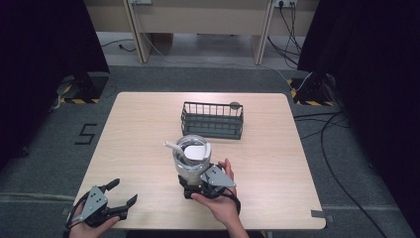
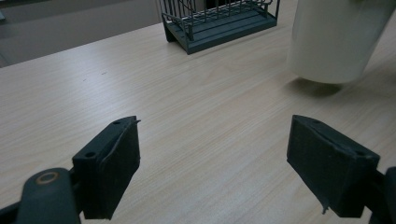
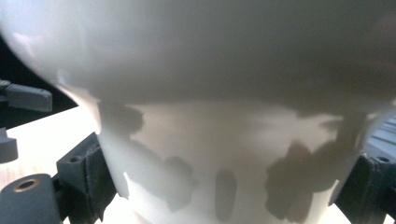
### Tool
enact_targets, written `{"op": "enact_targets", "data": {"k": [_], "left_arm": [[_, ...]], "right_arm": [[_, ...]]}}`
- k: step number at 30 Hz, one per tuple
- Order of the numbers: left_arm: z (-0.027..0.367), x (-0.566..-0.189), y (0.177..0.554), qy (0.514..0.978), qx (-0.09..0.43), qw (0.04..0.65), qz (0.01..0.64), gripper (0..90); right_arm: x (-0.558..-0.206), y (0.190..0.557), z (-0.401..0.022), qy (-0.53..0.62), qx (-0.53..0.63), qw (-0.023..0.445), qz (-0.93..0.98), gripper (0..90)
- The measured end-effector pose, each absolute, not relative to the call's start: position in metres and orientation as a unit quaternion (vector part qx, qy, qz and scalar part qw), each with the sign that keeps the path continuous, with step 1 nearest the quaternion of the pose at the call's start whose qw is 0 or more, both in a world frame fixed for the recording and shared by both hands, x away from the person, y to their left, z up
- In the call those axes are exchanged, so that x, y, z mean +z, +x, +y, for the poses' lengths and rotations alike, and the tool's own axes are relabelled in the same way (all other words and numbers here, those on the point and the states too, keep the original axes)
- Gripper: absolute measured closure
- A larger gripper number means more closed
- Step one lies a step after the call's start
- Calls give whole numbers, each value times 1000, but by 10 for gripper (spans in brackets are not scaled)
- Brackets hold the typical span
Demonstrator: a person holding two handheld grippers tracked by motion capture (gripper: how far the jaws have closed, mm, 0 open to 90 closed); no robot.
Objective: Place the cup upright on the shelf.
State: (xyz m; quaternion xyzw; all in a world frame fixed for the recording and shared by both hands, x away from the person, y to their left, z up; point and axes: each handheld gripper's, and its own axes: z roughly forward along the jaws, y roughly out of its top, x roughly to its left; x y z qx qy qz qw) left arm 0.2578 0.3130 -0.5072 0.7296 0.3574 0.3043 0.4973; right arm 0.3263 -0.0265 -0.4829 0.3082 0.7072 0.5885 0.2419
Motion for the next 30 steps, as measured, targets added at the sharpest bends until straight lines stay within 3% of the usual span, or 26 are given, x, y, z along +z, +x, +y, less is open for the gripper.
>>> {"op": "enact_targets", "data": {"k": [30], "left_arm": [[313,-507,258,728,302,500,360,167]], "right_arm": [[-456,364,-49,359,577,274,680,105]]}}
